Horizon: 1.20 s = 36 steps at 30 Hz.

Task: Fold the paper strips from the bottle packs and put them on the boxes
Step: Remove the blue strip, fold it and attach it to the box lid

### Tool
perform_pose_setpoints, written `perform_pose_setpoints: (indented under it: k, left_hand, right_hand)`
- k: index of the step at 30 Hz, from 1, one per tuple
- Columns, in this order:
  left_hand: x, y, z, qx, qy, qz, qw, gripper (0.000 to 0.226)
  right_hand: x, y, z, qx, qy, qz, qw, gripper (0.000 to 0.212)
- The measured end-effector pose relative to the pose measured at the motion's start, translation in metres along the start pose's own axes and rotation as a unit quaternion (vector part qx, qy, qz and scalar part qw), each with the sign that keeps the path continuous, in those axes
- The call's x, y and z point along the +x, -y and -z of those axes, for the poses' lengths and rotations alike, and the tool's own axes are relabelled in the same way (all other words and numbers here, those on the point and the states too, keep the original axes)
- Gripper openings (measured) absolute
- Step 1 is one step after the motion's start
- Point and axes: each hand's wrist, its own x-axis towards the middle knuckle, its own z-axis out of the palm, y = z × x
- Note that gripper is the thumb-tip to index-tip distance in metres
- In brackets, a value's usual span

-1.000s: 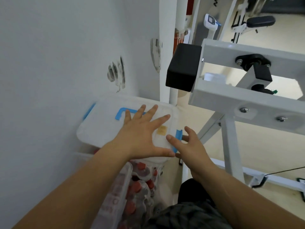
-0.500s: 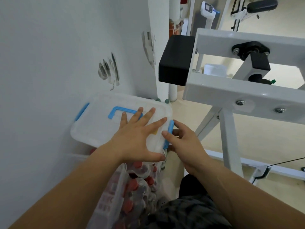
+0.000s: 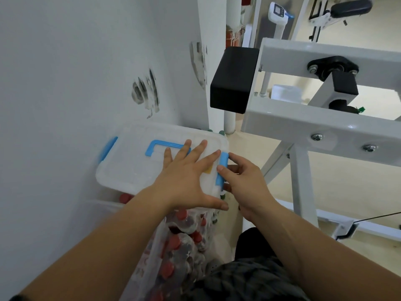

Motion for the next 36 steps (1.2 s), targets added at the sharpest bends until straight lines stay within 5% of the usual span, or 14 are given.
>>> perform_pose_setpoints:
  k: [7, 10, 13, 17, 24, 36]
  left_hand:
    - [-0.015, 0.001, 0.014, -0.055, -0.084, 0.049, 0.994, 0.111]
    - [-0.032, 0.035, 0.017, -0.077, -0.163, 0.110, 0.977, 0.103]
    - [-0.043, 0.081, 0.009, -0.094, -0.232, 0.185, 0.950, 0.083]
    - [-0.050, 0.127, -0.003, -0.111, -0.298, 0.239, 0.917, 0.052]
    - [-0.052, 0.138, -0.016, -0.159, -0.316, 0.272, 0.895, 0.052]
    - [-0.048, 0.132, -0.004, -0.278, -0.281, 0.312, 0.864, 0.065]
  right_hand:
    - [0.006, 0.015, 0.009, -0.165, 0.015, 0.028, 0.986, 0.053]
    - [0.001, 0.016, 0.003, -0.374, -0.025, 0.202, 0.905, 0.061]
    - [-0.006, 0.030, -0.021, -0.470, 0.025, 0.288, 0.834, 0.062]
    - [-0.006, 0.051, -0.067, -0.536, 0.133, 0.292, 0.781, 0.063]
    - [0.031, 0.036, -0.106, -0.683, 0.198, 0.277, 0.647, 0.067]
    - [0.041, 0.024, -0.102, -0.691, 0.185, 0.282, 0.640, 0.068]
